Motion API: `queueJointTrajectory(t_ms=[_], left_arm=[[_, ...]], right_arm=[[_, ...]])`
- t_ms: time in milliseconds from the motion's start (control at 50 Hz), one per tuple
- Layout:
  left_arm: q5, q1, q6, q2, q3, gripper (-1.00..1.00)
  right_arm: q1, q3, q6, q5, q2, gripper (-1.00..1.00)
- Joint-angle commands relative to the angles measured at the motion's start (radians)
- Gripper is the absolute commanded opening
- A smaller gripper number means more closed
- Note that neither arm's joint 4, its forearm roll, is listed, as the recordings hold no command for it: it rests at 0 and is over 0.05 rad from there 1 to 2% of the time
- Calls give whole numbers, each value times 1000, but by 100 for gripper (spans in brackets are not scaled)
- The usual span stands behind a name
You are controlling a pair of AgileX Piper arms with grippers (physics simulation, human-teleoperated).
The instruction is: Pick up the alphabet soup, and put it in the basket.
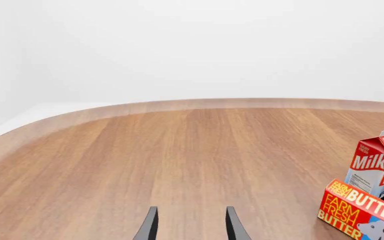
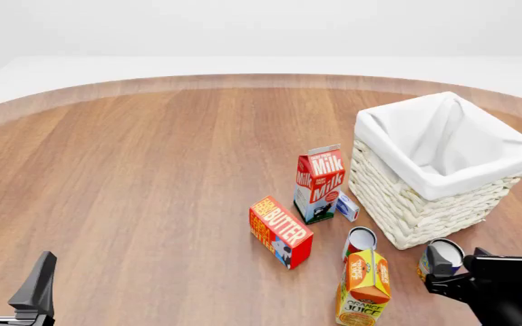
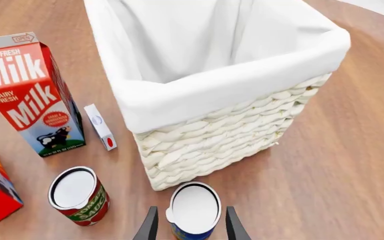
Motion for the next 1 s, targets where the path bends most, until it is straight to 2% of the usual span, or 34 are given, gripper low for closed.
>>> queueJointTrajectory(t_ms=[20, 240, 280, 300, 960, 980, 1000], left_arm=[[0, 0, 0, 0, 0, 100], [0, 0, 0, 0, 0, 100], [0, 0, 0, 0, 0, 100], [0, 0, 0, 0, 0, 100], [0, 0, 0, 0, 0, 100], [0, 0, 0, 0, 0, 100], [0, 0, 0, 0, 0, 100]], right_arm=[[-7, 0, -2, -72, 86, 100], [-6, 0, -1, -168, 197, 100], [-5, 0, 0, -249, 291, 100], [2, 0, 7, -461, 550, 100], [3, 0, 19, -469, 599, 100], [3, 0, 28, -469, 594, -100], [3, 0, 28, -469, 592, -100]])
